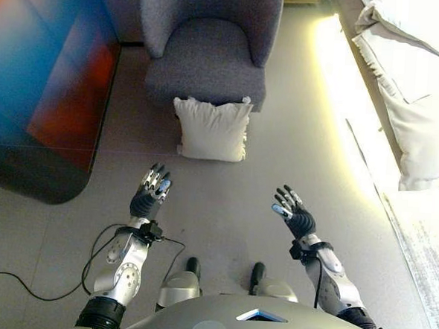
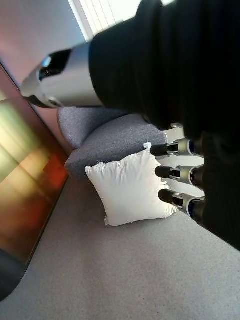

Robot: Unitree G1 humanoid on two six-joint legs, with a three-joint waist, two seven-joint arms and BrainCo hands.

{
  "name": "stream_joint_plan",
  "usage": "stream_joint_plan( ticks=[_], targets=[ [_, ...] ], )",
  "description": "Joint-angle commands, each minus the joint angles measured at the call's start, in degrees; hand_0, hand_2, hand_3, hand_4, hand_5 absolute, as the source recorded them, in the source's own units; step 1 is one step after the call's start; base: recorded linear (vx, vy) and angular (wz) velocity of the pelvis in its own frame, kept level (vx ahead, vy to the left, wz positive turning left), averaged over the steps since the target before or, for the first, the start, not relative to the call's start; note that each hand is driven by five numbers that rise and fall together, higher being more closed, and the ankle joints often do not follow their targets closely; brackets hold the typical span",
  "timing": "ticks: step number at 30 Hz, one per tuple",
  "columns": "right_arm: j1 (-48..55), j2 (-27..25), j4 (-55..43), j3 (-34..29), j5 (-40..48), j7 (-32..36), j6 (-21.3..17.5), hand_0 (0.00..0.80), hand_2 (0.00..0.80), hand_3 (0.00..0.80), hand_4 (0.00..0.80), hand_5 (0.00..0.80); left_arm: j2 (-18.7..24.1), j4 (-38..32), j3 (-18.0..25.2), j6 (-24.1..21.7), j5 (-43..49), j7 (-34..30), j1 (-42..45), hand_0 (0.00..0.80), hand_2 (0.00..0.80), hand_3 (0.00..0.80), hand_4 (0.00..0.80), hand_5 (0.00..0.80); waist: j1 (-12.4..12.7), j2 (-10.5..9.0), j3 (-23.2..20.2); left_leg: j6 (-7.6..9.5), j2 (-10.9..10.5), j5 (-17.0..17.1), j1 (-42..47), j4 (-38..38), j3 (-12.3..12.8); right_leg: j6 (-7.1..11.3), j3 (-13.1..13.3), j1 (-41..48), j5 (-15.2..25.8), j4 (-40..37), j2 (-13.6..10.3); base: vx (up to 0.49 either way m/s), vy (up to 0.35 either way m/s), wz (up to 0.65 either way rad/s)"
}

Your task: Pick up the cushion and take it to the sofa

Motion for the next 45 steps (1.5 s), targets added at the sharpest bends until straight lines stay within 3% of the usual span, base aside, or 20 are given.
stream_joint_plan(
  ticks=[1, 24, 27, 29, 34, 39, 45],
  targets=[
    [-2.3, 0.83, -3.59, -0.79, 1.21, 0.48, -3.23, 0.0, 0.0, 0.0, 0.0, 0.0, 1.0, -3.42, -0.85, -2.53, 0.03, -1.58, -2.56, 0.0, 0.0, 0.0, 0.0, 0.0, 0.61, -0.79, 0.09, 1.0, -0.38, -2.22, -0.86, 1.41, 0.03, 0.35, -0.81, -0.21, -1.5, 1.69, 0.77, 0.0, 0.0, 0.0],
    [-2.67, 0.98, -3.19, -0.61, 0.23, -0.07, -3.58, 0.0, 0.0, 0.0, 0.0, 0.0, 1.2, -2.59, -0.52, -0.94, 2.44, 1.21, -2.92, 0.0, 0.0, 0.0, 0.0, 0.0, 0.76, -0.89, 0.07, 1.1, -0.55, -2.33, -0.22, 1.24, 0.06, 0.41, -0.77, 0.4, -1.49, 1.56, 0.76, 0.0, 0.0, 0.0],
    [-3.4, 0.05, -2.42, -0.21, -10.05, -5.95, -5.18, 0.0, 0.0, 0.0, 0.0, 0.0, 1.21, -0.18, -0.84, 2.76, 4.4, 4.79, -3.54, 0.0, 0.0, 0.0, 0.0, 0.0, 0.64, -0.83, -0.06, 0.92, -0.52, -2.31, -0.26, 1.34, 0.15, 0.57, -0.59, 0.3, -1.45, 1.67, 0.72, 0.0, 0.0, 0.0],
    [-4.29, -1.14, -2.71, 0.26, -12.56, -8.86, -3.69, 0.0, 0.0, 0.0, 0.0, 0.0, 1.19, 1.34, -1.17, 4.39, 4.44, 4.96, -4.56, 0.0, 0.0, 0.0, 0.0, 0.0, 0.56, -0.86, -0.17, 0.88, -0.52, -2.17, -0.15, 1.13, 0.04, 0.7, -0.63, 0.39, -1.36, 1.57, 0.68, 0.0, 0.0, 0.0],
    [-6.0, -0.57, -4.46, 0.09, 3.03, 0.29, -1.41, 0.0, 0.0, 0.0, 0.0, 0.0, 0.39, 0.93, -1.2, 8.15, -6.66, -5.69, -6.67, 0.0, 0.0, 0.0, 0.0, 0.0, 0.36, -0.8, -0.25, 1.07, -0.44, -2.4, 0.64, 0.8, 0.28, 0.69, -0.57, 1.03, -1.22, 1.19, 0.72, 0.0, 0.0, 0.0],
    [-8.11, 5.32, -3.87, 1.09, 23.44, 17.25, 0.08, 0.0, 0.0, 0.0, 0.0, 0.0, -4.98, 0.1, -4.27, 11.65, -26.67, -21.02, -8.74, 0.0, 0.0, 0.0, 0.0, 0.0, 0.18, -0.42, -0.54, 1.17, -0.32, -2.81, 1.28, 0.53, 0.99, 0.66, -0.86, 1.41, -1.22, 1.06, 0.68, 0.0, 0.0, 0.0],
    [-8.3, 9.49, -5.87, 2.28, 40.24, 29.85, 4.78, 0.0, 0.0, 0.0, 0.0, 0.0, -7.81, -1.19, -6.93, 14.53, -35.33, -30.14, -8.89, 0.0, 0.0, 0.0, 0.0, 0.0, -0.03, -0.17, -1.12, 1.16, -0.2, -3.23, 1.19, 0.64, 1.66, 0.87, -0.59, 0.99, -1.33, 1.24, 0.63, 0.0, 0.0, 0.0]
  ],
)
